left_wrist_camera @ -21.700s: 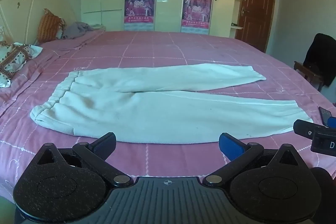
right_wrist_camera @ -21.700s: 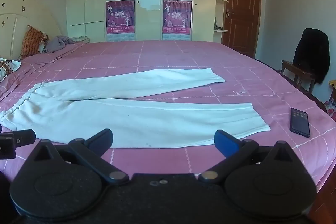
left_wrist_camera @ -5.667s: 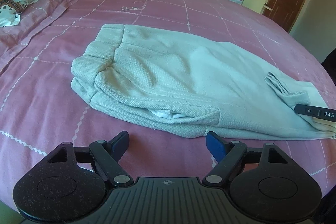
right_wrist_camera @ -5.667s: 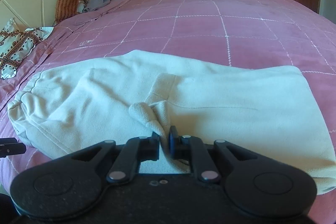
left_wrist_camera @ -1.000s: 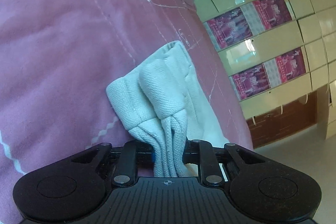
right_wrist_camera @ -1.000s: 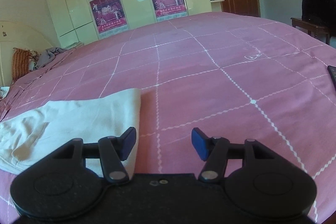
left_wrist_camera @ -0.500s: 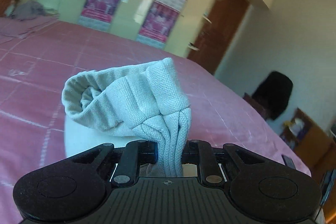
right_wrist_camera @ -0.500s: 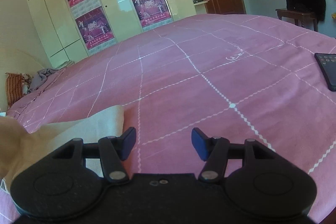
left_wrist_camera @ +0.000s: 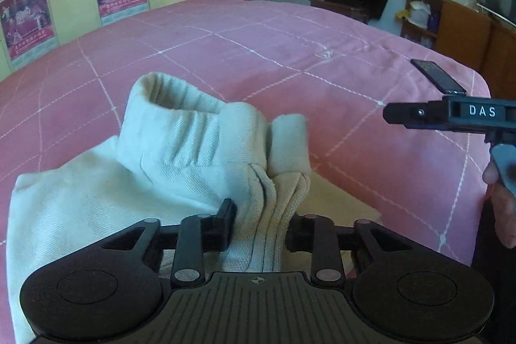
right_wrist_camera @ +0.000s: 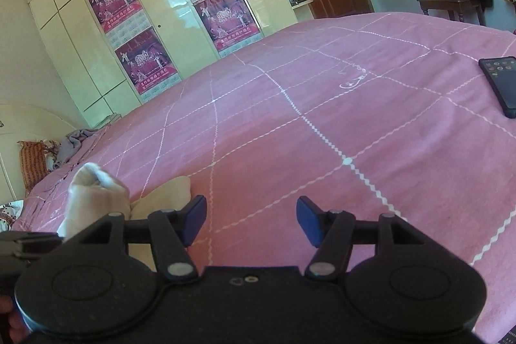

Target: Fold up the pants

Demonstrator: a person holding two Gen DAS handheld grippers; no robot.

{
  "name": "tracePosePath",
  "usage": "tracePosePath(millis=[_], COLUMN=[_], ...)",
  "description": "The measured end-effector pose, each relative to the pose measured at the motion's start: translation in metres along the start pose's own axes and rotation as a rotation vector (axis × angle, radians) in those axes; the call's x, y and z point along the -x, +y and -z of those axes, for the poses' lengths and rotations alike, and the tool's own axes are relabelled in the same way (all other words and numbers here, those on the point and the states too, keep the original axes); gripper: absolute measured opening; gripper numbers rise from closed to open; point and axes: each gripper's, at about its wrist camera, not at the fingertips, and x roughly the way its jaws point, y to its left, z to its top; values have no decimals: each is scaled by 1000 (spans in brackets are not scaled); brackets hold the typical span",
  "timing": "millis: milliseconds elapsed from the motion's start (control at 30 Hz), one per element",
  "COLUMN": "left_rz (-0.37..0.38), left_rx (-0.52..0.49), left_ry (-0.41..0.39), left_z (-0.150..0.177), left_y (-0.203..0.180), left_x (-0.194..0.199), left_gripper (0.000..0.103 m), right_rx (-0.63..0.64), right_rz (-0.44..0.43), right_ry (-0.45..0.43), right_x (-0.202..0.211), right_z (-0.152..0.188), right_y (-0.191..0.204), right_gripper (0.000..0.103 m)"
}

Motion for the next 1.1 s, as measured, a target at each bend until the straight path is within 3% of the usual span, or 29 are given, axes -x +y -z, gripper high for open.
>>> tracePosePath(millis=[67,233,400,500,633,733,933,1100], left_rz=[42,92,-31,-163,-273,-282,-259,-292], left_rx=[-5,164,295,393,489,496,436,438], left_ry=[-3,-107,-254,-317,-292,-256,-190,-185], left_z=[4,21,47,90,155,182,169,169], left_y=[-8,15,42,71,100,101,90,99], left_x=[0,18,84,135,178,187,144,132], left_gripper=[66,69,69,69,69,69,69,69], right_rx=[-8,-50,-5,17,12,21,36,-25], right_rz=[-6,-22,-22,-24,-73,-96,-120,-132], right_ry=[-1,-21,-30,-19,28,62,123,173], right_x=[-1,5,10,16,22,17,3,-8], right_z=[-1,-1,2,3,11,15,23,27], right_y=[-2,-9,1,8,25,39,78,85], right_gripper=[63,63,64,64,64,64,68,71])
